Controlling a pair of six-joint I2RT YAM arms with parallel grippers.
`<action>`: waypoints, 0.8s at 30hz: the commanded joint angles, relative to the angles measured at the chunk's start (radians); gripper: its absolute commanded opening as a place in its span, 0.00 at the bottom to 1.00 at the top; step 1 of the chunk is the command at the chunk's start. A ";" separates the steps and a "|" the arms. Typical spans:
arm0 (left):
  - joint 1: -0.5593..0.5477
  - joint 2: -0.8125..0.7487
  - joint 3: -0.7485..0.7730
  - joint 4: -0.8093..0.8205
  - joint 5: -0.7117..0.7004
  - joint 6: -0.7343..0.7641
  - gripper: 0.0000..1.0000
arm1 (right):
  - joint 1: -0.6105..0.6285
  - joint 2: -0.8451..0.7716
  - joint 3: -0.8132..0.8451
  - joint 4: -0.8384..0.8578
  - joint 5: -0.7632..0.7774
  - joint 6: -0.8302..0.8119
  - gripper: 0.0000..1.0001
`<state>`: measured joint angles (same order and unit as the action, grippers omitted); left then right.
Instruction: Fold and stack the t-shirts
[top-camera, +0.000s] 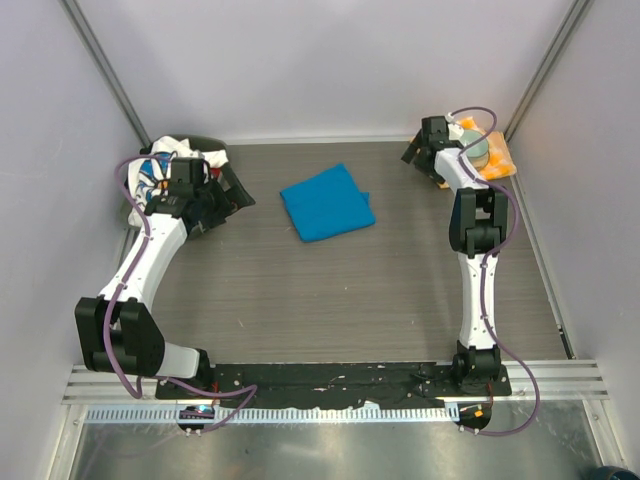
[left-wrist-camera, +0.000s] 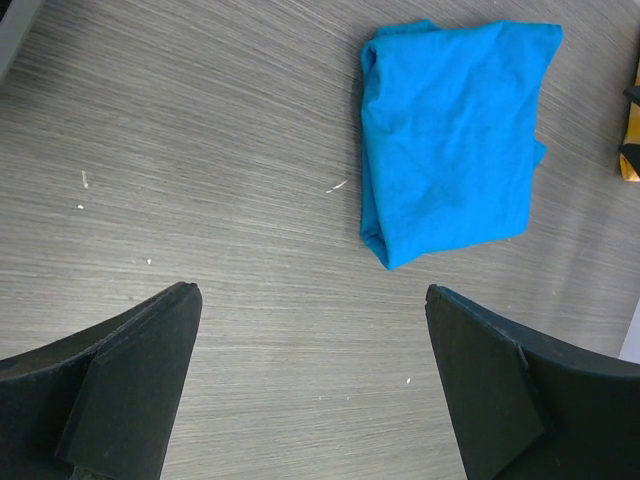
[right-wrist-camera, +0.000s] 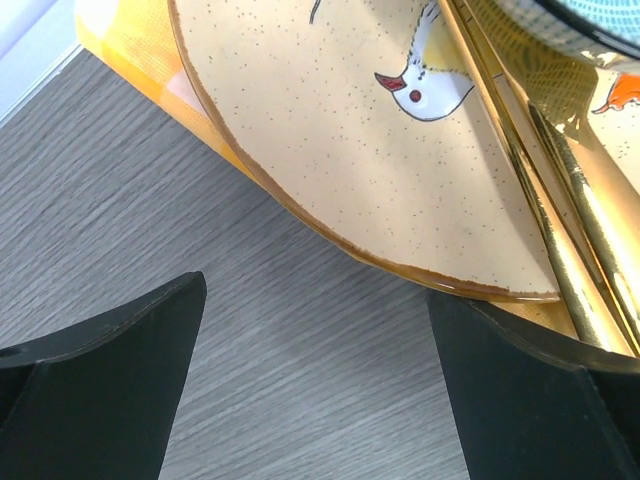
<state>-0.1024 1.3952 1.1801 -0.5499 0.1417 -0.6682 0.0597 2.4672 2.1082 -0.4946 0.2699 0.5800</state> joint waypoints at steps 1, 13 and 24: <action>-0.003 -0.007 0.032 -0.012 -0.043 0.024 1.00 | -0.043 0.075 0.045 -0.065 0.049 -0.011 1.00; -0.002 -0.067 0.104 -0.131 -0.177 0.027 1.00 | 0.063 -0.195 -0.138 0.022 -0.020 -0.035 1.00; 0.000 -0.119 0.055 -0.162 -0.206 0.013 1.00 | 0.356 -0.288 -0.080 -0.099 -0.179 -0.140 1.00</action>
<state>-0.1024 1.2991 1.2396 -0.7006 -0.0452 -0.6525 0.3573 2.2272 1.9678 -0.5312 0.1604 0.4881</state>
